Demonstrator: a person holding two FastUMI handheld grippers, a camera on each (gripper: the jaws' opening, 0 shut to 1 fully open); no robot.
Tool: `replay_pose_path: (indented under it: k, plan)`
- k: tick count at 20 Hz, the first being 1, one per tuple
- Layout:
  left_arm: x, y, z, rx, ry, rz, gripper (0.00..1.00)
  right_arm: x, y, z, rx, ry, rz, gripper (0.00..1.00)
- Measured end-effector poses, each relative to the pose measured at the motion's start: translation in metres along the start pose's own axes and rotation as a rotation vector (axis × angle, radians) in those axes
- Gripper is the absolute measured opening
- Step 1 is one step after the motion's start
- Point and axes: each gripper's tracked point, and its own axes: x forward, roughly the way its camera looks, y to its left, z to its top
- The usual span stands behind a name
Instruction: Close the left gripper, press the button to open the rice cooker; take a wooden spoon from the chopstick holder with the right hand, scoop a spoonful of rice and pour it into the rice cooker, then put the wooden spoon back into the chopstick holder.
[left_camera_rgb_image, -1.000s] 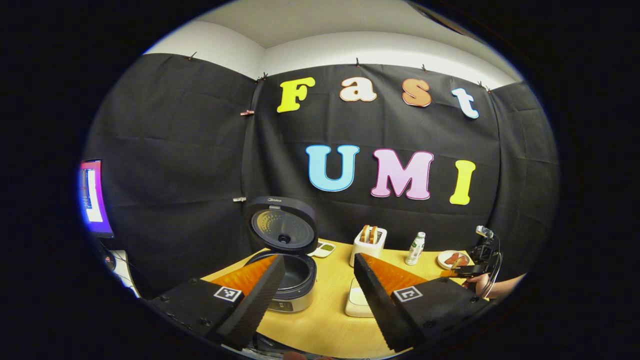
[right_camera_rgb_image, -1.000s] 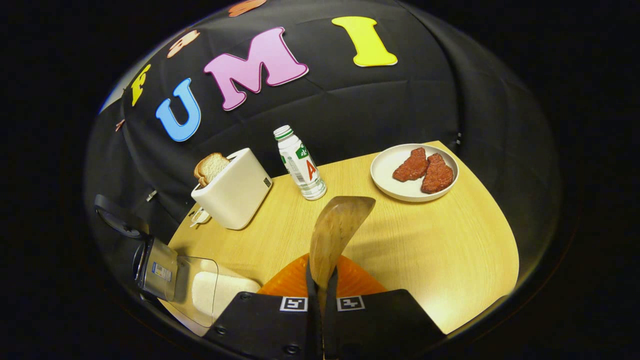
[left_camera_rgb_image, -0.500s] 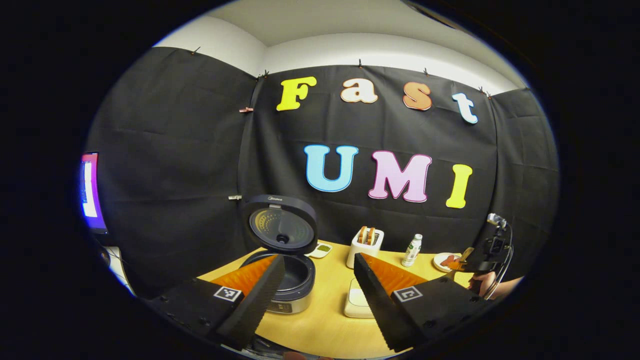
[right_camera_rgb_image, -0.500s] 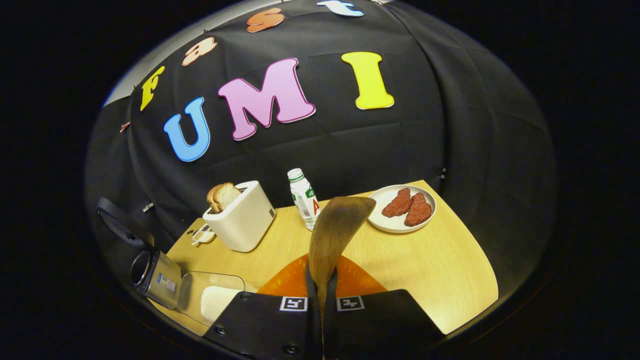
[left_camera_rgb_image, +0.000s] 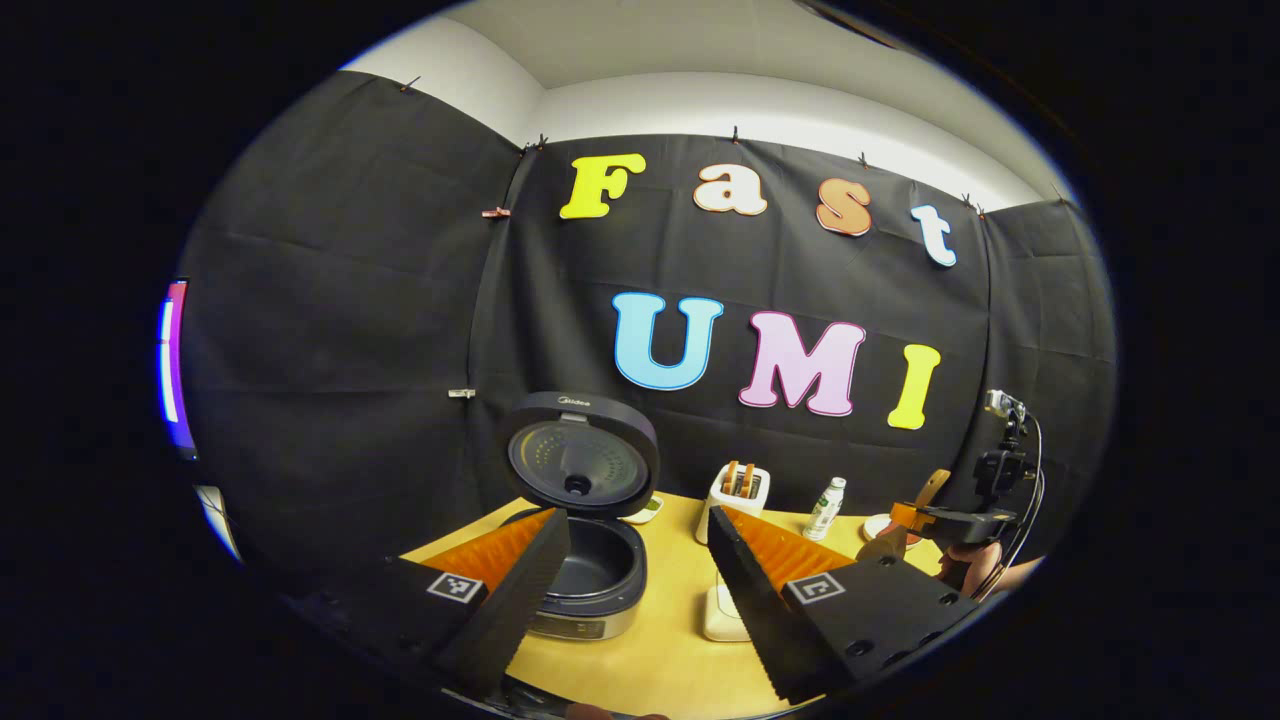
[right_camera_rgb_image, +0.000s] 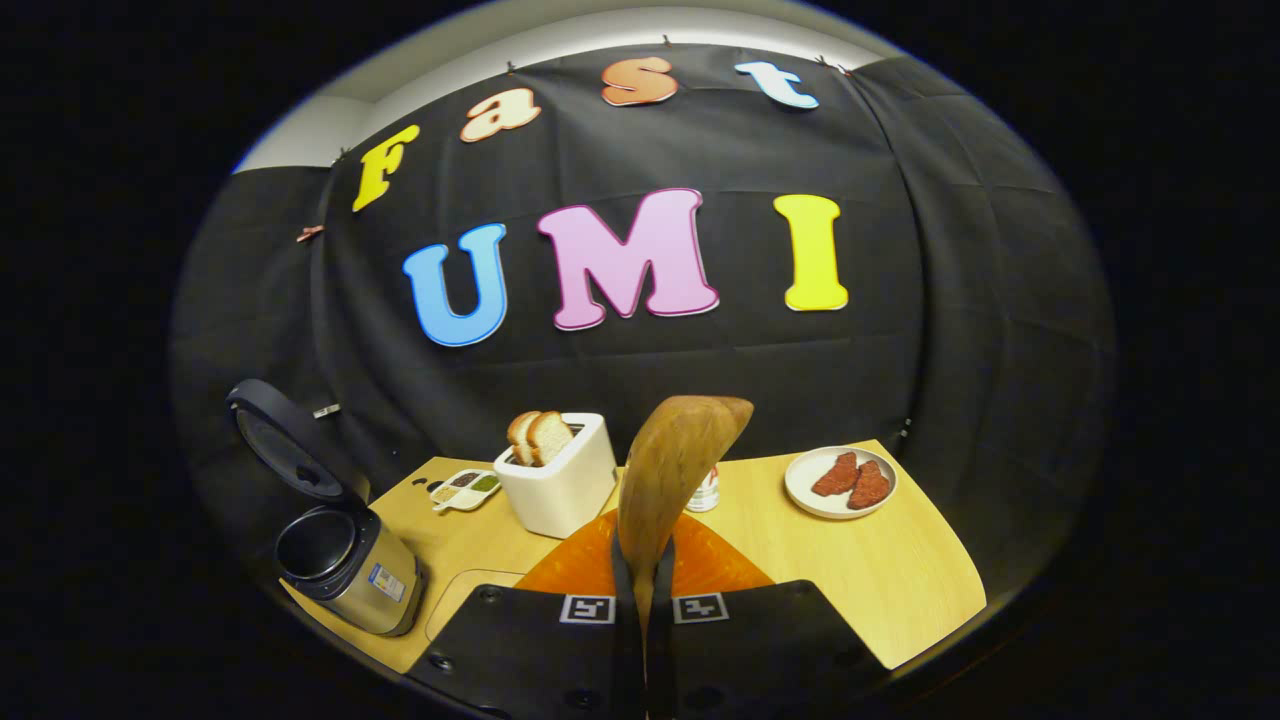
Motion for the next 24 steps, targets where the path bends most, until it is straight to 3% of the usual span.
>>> replay_pose_path:
  k: [6, 14, 19, 24]
  plan:
    - [0.003, 0.029, -0.001, -0.003, -0.002, -0.029, 0.94, 0.020, 0.054, -0.052, -0.246, -0.009, 0.010, 0.06]
    - [0.009, 0.076, -0.024, -0.027, 0.052, -0.016, 0.95, 0.056, 0.062, -0.117, -0.470, 0.040, -0.107, 0.06]
    - [0.013, 0.100, -0.030, -0.025, 0.071, 0.000, 0.94, 0.063, 0.066, -0.141, -0.417, 0.097, -0.147, 0.06]
    - [0.006, 0.108, -0.037, -0.020, 0.088, 0.009, 0.95, 0.065, 0.092, -0.153, -0.215, 0.143, -0.089, 0.06]
